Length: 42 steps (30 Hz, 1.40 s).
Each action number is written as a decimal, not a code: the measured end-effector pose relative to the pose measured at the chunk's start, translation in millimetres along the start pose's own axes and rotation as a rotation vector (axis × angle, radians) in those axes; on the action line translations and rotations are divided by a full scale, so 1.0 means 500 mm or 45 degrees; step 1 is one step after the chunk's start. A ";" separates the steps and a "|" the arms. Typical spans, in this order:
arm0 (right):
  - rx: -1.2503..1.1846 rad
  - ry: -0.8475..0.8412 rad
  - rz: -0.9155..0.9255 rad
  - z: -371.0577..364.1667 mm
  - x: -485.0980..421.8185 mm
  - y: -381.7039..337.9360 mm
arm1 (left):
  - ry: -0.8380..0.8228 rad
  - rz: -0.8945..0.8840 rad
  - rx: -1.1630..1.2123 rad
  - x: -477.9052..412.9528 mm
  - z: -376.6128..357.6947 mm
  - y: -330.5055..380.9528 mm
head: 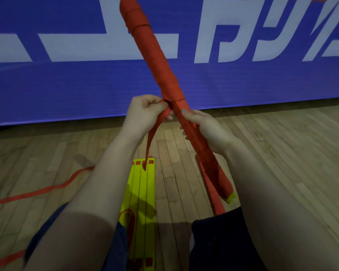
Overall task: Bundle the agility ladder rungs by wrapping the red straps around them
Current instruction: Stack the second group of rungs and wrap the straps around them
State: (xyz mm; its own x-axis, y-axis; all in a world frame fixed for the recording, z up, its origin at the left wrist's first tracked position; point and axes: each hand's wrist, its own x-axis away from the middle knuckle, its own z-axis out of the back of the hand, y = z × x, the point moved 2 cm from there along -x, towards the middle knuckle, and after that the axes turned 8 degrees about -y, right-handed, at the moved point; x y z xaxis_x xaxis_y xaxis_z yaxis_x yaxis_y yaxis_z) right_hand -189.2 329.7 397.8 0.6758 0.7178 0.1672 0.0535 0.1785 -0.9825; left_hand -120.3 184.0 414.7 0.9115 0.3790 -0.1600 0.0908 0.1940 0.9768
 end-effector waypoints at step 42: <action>0.602 0.353 0.569 -0.003 0.003 -0.008 | -0.433 0.259 0.149 0.021 -0.011 0.007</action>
State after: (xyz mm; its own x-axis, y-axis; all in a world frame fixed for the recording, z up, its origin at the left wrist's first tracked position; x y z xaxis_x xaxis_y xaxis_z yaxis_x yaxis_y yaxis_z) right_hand -187.5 329.2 401.9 0.7246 0.6037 -0.3325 -0.5550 0.2252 -0.8008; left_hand -112.7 193.5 415.8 0.9944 0.0746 0.0753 -0.0781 0.0342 0.9964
